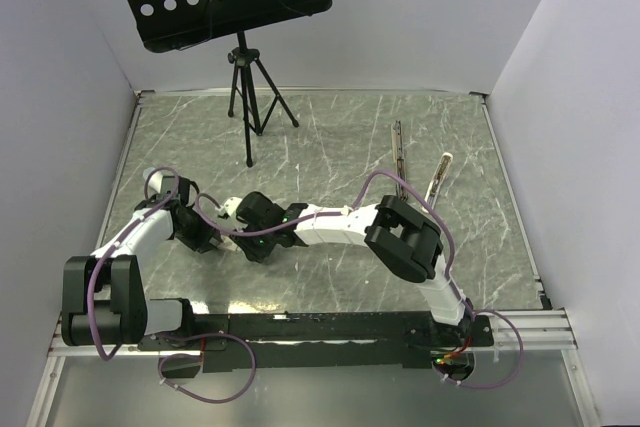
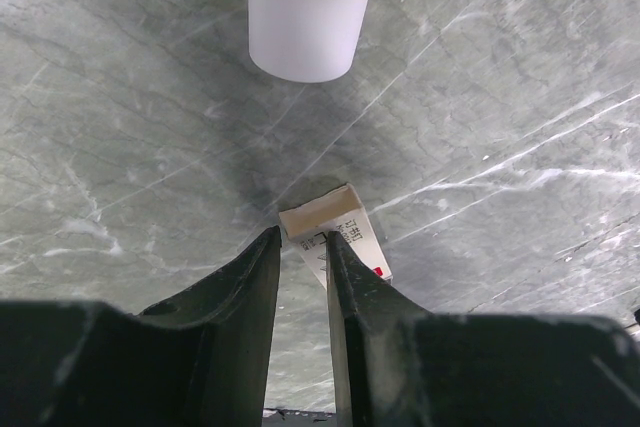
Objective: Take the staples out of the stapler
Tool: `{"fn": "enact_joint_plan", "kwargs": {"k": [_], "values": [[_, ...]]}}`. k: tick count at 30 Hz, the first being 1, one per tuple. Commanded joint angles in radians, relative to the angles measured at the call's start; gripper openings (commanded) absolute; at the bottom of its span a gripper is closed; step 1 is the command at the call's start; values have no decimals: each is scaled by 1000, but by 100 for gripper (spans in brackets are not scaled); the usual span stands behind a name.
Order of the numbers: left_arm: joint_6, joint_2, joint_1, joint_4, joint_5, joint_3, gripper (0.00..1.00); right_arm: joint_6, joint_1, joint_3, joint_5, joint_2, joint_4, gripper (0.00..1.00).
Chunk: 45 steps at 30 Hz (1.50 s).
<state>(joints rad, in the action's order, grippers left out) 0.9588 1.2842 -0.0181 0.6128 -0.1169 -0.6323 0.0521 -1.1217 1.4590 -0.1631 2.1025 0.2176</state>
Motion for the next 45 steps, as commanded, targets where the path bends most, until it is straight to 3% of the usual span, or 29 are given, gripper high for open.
{"fn": "enact_joint_plan", "kwargs": {"k": [1,45], "values": [[-2,-19,3,11,-3,0,31,12,-7,24,37,16,-17,36],[0,-20,4,5,13,-7,31,68,5,-57,149,-45,-40,36]]}}
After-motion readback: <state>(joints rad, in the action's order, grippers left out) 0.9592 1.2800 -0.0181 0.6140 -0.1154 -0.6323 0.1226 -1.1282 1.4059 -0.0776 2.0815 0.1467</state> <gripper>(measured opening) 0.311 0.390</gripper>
